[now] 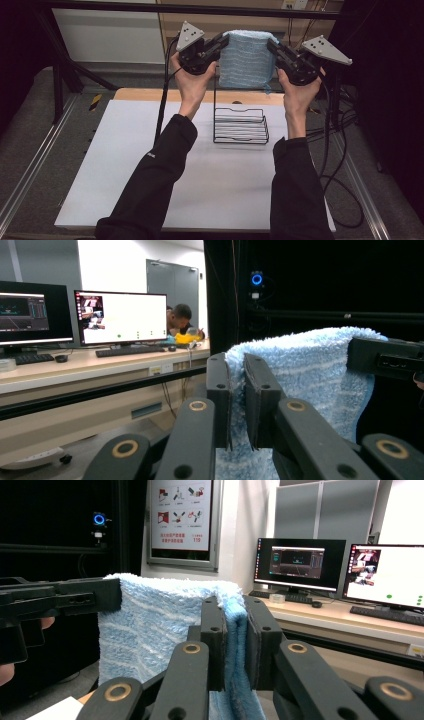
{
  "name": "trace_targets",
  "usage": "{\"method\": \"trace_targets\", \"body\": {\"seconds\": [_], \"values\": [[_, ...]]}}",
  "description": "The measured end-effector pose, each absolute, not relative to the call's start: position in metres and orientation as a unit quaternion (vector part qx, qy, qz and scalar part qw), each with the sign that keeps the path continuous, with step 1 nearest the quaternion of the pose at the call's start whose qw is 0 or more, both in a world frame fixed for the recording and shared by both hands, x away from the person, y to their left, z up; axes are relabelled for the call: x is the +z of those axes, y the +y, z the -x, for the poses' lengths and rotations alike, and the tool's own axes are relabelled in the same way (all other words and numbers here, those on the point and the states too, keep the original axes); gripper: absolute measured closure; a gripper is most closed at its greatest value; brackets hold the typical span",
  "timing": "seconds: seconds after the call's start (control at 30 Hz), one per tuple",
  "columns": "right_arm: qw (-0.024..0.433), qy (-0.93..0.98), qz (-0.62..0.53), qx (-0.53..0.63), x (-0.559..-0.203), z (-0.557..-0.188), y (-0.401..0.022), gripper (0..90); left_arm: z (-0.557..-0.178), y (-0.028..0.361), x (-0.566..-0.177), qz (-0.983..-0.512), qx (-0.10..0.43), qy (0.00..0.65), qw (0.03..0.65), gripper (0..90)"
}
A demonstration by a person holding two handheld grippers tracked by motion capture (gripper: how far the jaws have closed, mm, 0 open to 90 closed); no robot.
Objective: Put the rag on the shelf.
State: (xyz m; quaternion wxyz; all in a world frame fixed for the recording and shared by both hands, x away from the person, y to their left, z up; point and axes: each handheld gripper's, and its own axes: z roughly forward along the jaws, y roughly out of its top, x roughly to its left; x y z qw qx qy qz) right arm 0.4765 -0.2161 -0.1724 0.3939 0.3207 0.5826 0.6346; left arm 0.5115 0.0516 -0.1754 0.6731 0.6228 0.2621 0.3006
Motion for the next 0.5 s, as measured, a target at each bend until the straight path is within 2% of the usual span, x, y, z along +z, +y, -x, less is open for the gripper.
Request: {"method": "trace_targets", "body": {"seconds": [0.5], "values": [[0.376,0.602,-0.337,0.619,-0.203,-0.483,-0.22,80.6,-0.518,0.051,-0.207,-0.645,0.28,0.269,0.658,82.5]]}}
